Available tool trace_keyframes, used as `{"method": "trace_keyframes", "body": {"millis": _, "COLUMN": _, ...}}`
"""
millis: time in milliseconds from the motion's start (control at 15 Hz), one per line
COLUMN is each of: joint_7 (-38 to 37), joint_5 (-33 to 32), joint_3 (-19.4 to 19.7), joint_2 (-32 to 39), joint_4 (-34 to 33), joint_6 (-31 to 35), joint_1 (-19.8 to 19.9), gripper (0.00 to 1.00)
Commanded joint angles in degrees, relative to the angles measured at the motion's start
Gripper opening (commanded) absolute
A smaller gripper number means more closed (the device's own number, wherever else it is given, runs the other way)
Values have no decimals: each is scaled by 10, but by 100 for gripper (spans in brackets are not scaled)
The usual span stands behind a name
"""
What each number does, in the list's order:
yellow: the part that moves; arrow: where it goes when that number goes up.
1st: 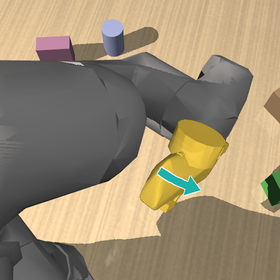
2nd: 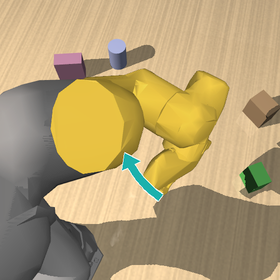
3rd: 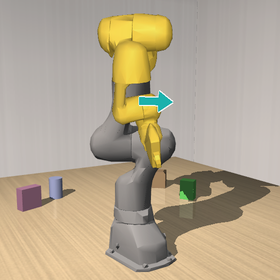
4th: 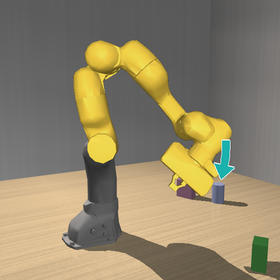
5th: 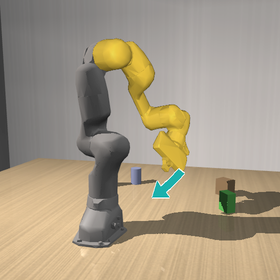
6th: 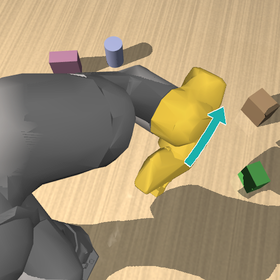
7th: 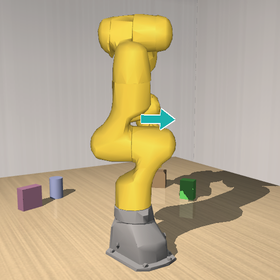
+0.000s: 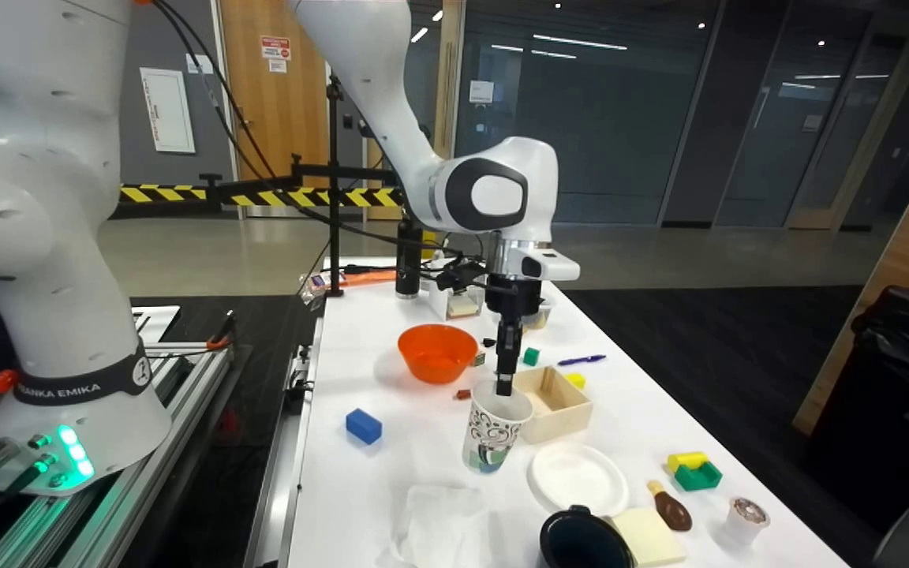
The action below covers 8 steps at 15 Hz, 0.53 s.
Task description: Move the cup to the right
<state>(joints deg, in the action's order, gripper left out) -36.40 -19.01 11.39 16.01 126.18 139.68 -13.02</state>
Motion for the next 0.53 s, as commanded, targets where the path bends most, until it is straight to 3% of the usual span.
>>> {"method": "trace_keyframes", "body": {"millis": 0, "joint_7": 29, "joint_5": -26, "joint_3": -15, "joint_2": -46, "joint_4": 75, "joint_6": 71, "joint_1": 36, "gripper": 1}}
{"method": "trace_keyframes", "body": {"millis": 467, "joint_7": 141, "joint_5": -5, "joint_3": -30, "joint_2": -37, "joint_4": 134, "joint_6": 214, "joint_1": 66, "gripper": 1}}
